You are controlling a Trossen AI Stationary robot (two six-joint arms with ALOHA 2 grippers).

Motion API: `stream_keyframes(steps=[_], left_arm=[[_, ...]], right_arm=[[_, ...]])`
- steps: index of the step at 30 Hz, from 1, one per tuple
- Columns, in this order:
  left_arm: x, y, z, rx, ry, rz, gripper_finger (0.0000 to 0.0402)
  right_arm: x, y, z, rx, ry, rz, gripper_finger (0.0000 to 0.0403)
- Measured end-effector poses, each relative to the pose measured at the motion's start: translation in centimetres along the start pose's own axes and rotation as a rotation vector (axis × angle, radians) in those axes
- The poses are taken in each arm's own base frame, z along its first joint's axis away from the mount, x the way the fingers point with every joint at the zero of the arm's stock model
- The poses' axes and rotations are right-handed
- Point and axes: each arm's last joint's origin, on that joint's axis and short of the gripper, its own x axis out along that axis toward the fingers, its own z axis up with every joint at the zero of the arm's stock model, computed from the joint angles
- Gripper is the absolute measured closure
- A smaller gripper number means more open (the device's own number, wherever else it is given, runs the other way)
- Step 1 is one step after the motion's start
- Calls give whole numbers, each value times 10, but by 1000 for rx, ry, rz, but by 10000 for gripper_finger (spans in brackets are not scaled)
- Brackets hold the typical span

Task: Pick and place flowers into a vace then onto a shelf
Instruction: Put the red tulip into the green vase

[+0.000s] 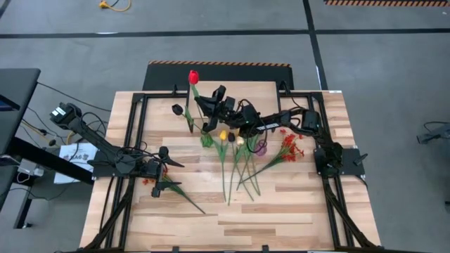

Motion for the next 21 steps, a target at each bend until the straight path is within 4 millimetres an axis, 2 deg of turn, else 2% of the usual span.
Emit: stream_keyframes(steps=[6,21], left_arm=[[0,0,0,0,0,0,118],[0,0,0,2,4,-1,118]], right_arm=[[9,1,2,-6,10,2,397],[9,1,-3,-7,61,-1,397]])
